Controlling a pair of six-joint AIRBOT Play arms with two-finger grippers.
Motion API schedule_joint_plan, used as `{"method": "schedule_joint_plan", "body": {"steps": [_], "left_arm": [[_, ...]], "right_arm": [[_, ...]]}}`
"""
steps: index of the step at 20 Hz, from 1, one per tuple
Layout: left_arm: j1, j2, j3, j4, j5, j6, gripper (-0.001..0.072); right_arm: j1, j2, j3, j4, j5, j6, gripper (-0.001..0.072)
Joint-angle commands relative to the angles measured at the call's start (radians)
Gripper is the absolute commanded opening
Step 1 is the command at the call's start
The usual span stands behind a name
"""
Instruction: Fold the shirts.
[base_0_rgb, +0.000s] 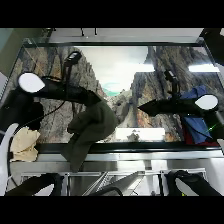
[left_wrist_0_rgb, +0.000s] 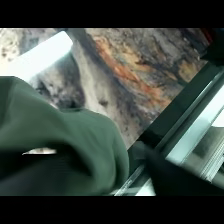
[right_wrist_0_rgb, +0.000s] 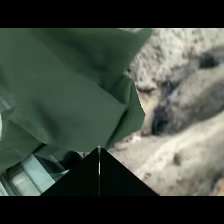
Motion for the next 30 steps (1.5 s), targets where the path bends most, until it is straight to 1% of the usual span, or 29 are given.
{"method": "schedule_joint_plan", "body": {"steps": [1,2,4,6,7,8,9,11,13,14,15,16,18,22,27,28,29,30], "left_arm": [[0.027,-0.149,0.12,-0.005,-0.101,-0.069,0.0688],[0.06,-0.165,0.153,-0.005,-0.159,-0.096,0.0688],[0.148,-0.167,0.16,-0.005,-0.261,-0.129,0.0687],[0.231,-0.12,0.06,-0.003,-0.315,-0.141,0.0687],[0.274,-0.074,-0.034,-0.003,-0.326,-0.139,0.0687],[0.31,-0.025,-0.135,0.012,-0.328,-0.138,0.0687],[0.343,0.034,-0.252,0.051,-0.324,-0.137,0.0687],[0.393,0.15,-0.484,0.122,-0.303,-0.138,0.0687],[0.43,0.245,-0.69,0.126,-0.265,-0.137,0.0687],[0.446,0.283,-0.772,0.126,-0.226,-0.135,0.0687],[0.455,0.313,-0.832,0.126,-0.185,-0.13,0.0687],[0.463,0.339,-0.88,0.126,-0.146,-0.127,0.0687],[0.47,0.372,-0.932,0.127,-0.109,-0.127,0.0686],[0.469,0.396,-0.979,0.113,-0.083,-0.139,0.0686],[0.459,0.314,-0.978,0.113,-0.083,-0.138,0.0684],[0.437,0.283,-0.978,0.113,-0.081,-0.137,0.0566],[0.407,0.254,-0.978,0.112,-0.078,-0.135,0.0458],[0.367,0.226,-0.975,0.113,-0.068,-0.132,0.0447]], "right_arm": [[0.0,-0.041,-0.068,-0.026,-0.024,0.003,0.0257],[0.0,-0.059,-0.068,-0.037,-0.026,0.008,0.0358],[0.0,-0.116,-0.068,-0.043,-0.024,0.008,0.0367],[0.001,-0.191,-0.068,-0.042,-0.015,0.008,0.0376],[0.001,-0.23,-0.068,-0.042,-0.01,0.008,0.0459],[0.001,-0.264,-0.068,-0.042,-0.005,0.004,0.0571],[0.001,-0.295,-0.068,-0.042,-0.003,0.001,0.0599],[0.003,-0.354,-0.068,-0.04,-0.005,-0.034,0.0597],[0.014,-0.407,-0.068,-0.018,-0.018,-0.072,0.0595],[0.027,-0.433,-0.068,0.011,-0.024,-0.097,0.0592],[0.043,-0.457,-0.067,0.049,-0.032,-0.125,0.057],[0.065,-0.481,-0.066,0.089,-0.049,-0.15,0.0568],[0.115,-0.517,-0.061,0.14,-0.09,-0.18,0.0568],[0.207,-0.562,-0.035,0.149,-0.182,-0.18,0.0568],[0.277,-0.612,0.039,0.185,-0.229,-0.179,0.0567],[0.287,-0.62,0.047,0.19,-0.232,-0.179,0.0545],[0.294,-0.629,0.051,0.199,-0.231,-0.18,0.0394],[0.299,-0.634,0.052,0.201,-0.231,-0.179,0.03]]}}
